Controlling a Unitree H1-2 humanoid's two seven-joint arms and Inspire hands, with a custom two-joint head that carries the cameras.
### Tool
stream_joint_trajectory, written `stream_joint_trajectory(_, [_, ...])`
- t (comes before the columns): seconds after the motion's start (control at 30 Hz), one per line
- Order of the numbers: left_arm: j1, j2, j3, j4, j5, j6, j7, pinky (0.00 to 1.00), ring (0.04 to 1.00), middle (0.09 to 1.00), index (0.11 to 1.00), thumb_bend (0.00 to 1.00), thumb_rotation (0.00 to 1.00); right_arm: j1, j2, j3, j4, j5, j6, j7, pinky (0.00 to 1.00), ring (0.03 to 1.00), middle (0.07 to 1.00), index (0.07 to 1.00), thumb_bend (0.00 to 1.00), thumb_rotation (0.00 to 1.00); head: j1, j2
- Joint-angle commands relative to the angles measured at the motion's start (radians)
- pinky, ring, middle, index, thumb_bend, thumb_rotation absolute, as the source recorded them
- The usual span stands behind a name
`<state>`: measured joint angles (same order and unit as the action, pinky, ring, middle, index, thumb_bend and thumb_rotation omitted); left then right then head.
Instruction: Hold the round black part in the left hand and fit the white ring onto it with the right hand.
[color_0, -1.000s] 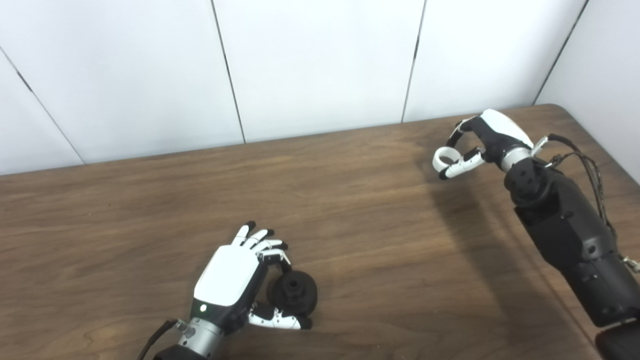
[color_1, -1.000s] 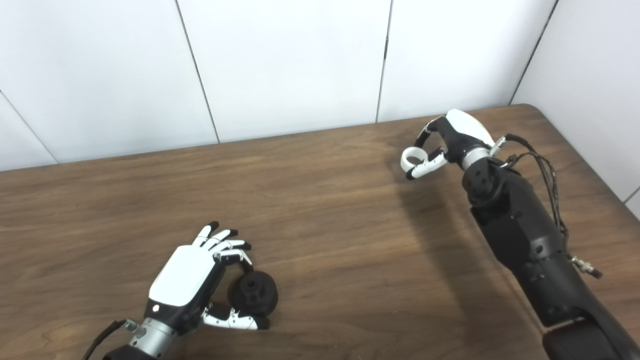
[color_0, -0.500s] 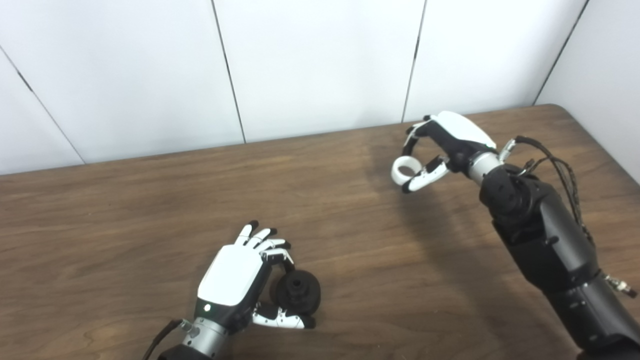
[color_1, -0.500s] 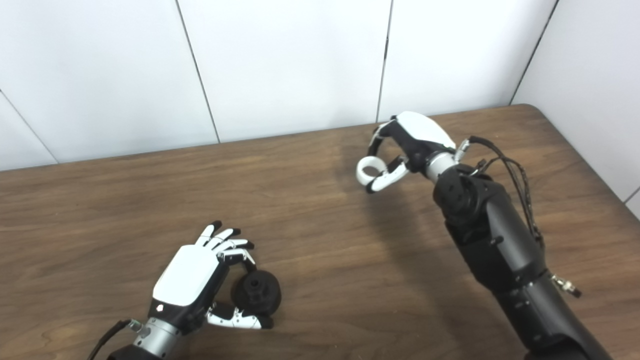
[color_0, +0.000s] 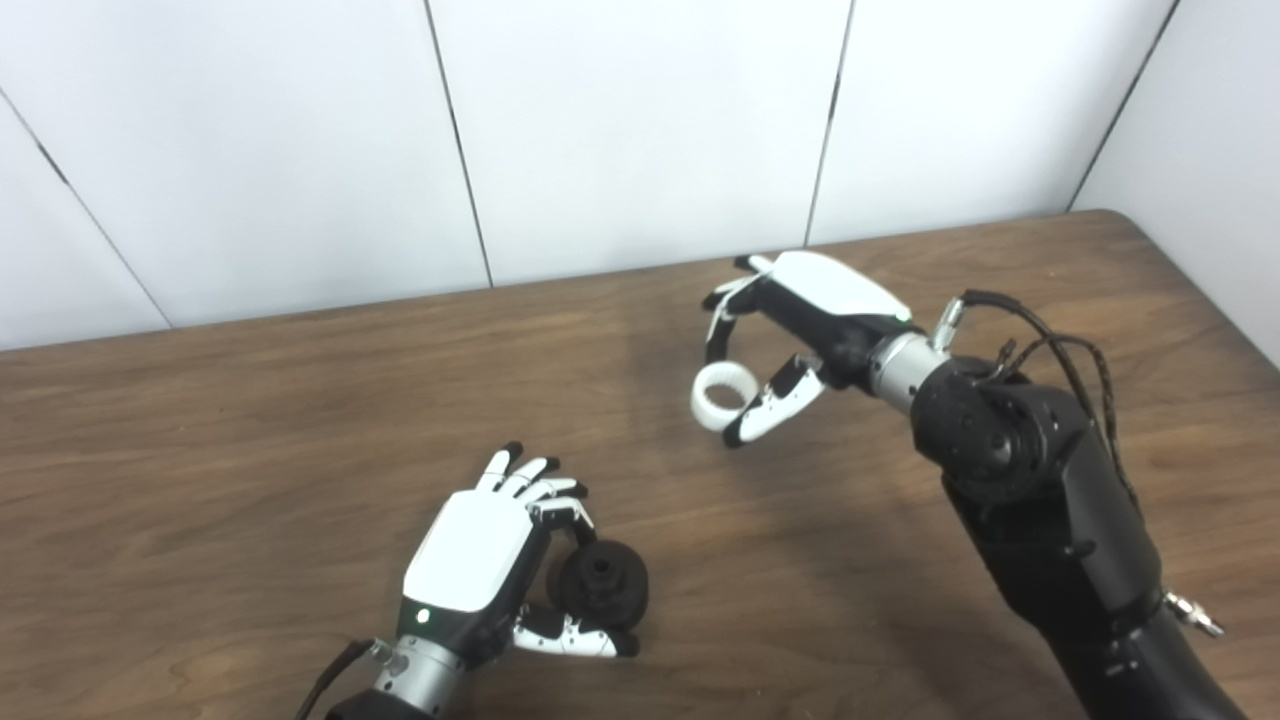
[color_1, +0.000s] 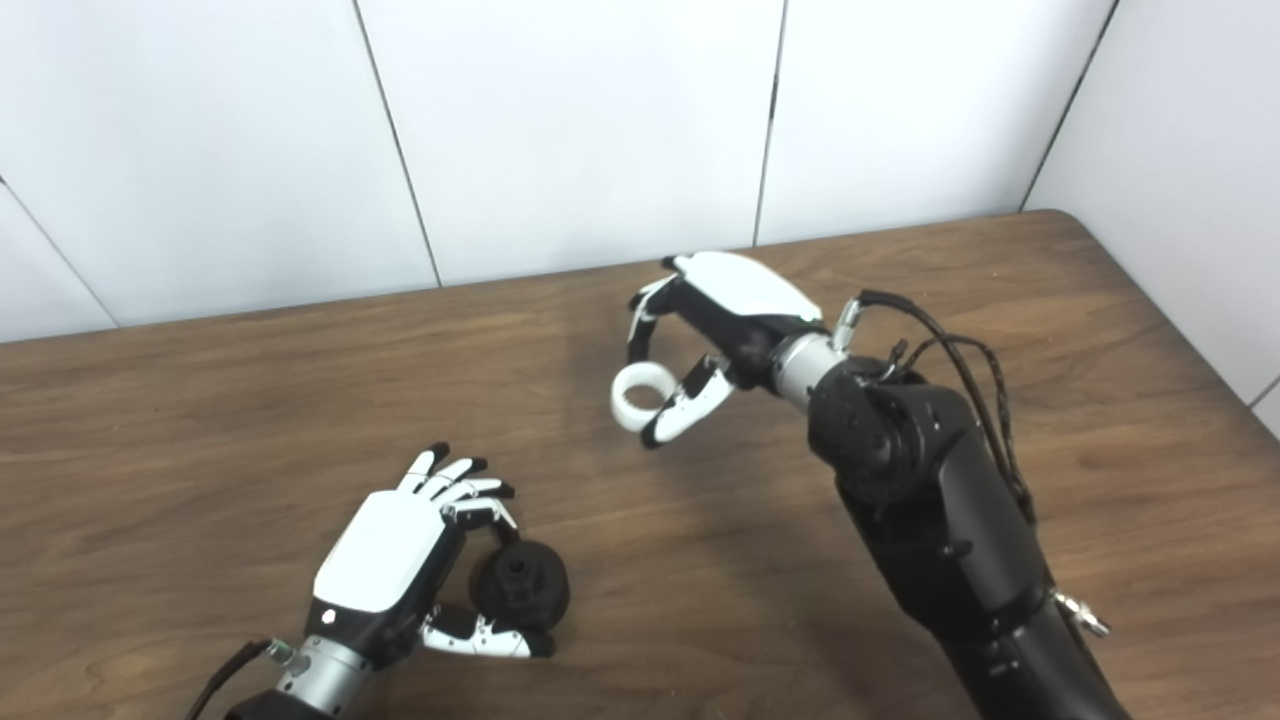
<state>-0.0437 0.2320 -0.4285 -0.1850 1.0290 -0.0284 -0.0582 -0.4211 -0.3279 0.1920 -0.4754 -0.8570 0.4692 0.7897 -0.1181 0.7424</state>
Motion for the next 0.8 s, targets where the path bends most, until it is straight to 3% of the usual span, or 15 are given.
stream_joint_trajectory(0.0, [0.001, 0.000, -0.008, -0.007, 0.026, 0.007, -0.013, 1.00, 0.898, 0.786, 0.484, 0.52, 0.06, -0.019, -0.002, -0.009, -0.047, -0.009, 0.000, 0.015, 1.00, 0.996, 0.853, 0.484, 0.52, 0.13, 0.008, 0.004])
stream_joint_trajectory(0.43, [-0.001, -0.006, -0.014, -0.015, 0.023, 0.020, -0.018, 1.00, 0.905, 0.788, 0.485, 0.52, 0.06, 0.046, 0.033, 0.052, -0.148, -0.004, -0.003, 0.062, 1.00, 0.975, 0.861, 0.484, 0.52, 0.13, 0.062, 0.028])
stream_joint_trajectory(0.77, [-0.005, -0.010, -0.015, -0.014, 0.034, 0.027, -0.016, 1.00, 0.902, 0.788, 0.484, 0.52, 0.06, 0.097, 0.088, 0.099, -0.155, -0.020, -0.006, 0.062, 1.00, 0.992, 0.870, 0.484, 0.52, 0.13, 0.059, 0.033])
